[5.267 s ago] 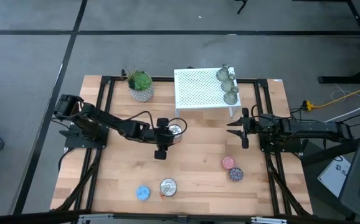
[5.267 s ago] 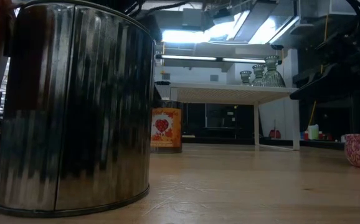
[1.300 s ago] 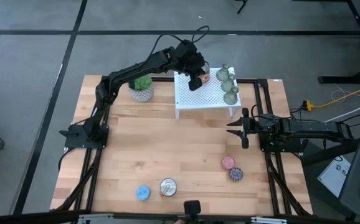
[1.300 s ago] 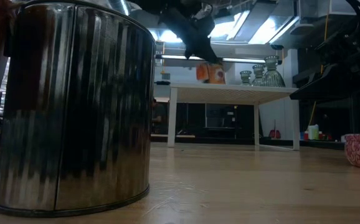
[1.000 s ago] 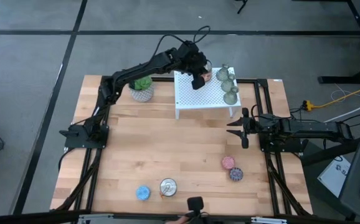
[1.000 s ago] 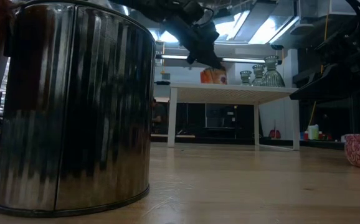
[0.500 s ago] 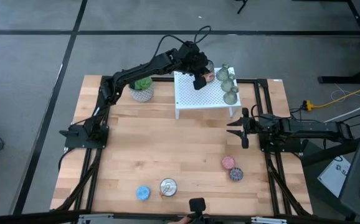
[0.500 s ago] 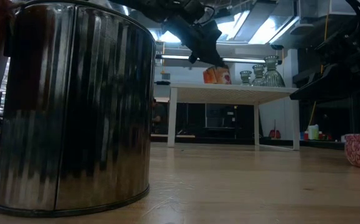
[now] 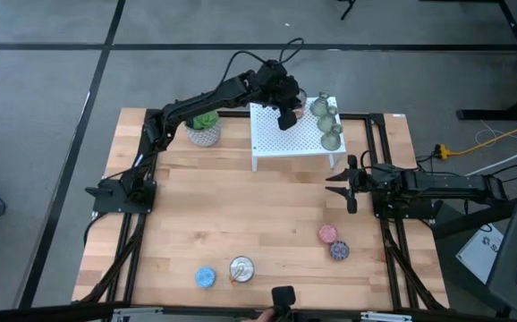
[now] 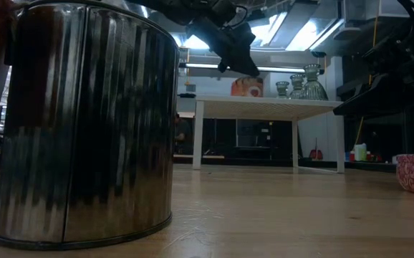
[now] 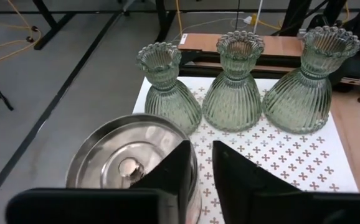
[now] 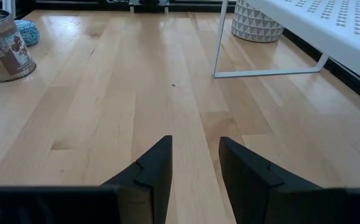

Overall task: Pick & Place candle stick holders
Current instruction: Put the top silver scented candle on the shelf, then put the silver scented candle on the shelf aligned with the other silver scented candle

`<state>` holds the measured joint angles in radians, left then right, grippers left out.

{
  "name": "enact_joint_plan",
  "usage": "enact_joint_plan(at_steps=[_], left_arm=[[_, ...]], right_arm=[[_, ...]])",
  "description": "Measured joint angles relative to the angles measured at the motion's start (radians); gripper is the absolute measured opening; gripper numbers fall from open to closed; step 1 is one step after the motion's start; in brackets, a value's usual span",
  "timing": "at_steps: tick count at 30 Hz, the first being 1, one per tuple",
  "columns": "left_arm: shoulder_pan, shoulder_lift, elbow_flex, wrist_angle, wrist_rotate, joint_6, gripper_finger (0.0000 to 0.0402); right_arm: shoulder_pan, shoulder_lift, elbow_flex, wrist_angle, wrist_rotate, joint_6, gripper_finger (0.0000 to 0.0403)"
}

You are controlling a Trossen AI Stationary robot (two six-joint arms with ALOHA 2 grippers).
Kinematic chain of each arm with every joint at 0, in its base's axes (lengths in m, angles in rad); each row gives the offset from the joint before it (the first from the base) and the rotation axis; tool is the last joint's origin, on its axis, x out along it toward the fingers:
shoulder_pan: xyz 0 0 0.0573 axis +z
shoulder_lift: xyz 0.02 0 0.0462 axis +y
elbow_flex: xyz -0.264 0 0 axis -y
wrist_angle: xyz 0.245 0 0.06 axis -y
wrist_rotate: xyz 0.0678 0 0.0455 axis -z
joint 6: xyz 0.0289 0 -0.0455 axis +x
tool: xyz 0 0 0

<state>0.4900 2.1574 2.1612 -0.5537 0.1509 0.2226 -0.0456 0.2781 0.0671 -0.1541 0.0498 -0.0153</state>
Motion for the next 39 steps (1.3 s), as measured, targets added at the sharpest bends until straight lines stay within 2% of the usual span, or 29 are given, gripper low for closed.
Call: enact_joint_plan(at_steps=[9,14,19,26,39], left_arm=[[-0.015,-0.012,0.000,-0.008,-0.001,0.032,0.0109],[-0.038,-0.053,0.000,-0.016,-0.001,0.054,0.0123],[-0.067,-0.082,0.000,-0.091,-0.001,0.065,0.0131],[-0.120,-0.135,0.000,-0.259,-0.002,0.079,0.0132],[-0.325,-0.154,0.000,-0.594,-0.002,0.142,0.0132]], right_arm=[[0.000,0.000,0.000,0.000,0.000,0.000,0.0135],[0.000,0.000,0.000,0.000,0.000,0.000,0.0135],[0.000,0.000,0.000,0.000,0.000,0.000,0.0135],[0.000,0.000,0.000,0.000,0.000,0.000,0.0135],[0.000,0.000,0.000,0.000,0.001,0.000,0.0135]])
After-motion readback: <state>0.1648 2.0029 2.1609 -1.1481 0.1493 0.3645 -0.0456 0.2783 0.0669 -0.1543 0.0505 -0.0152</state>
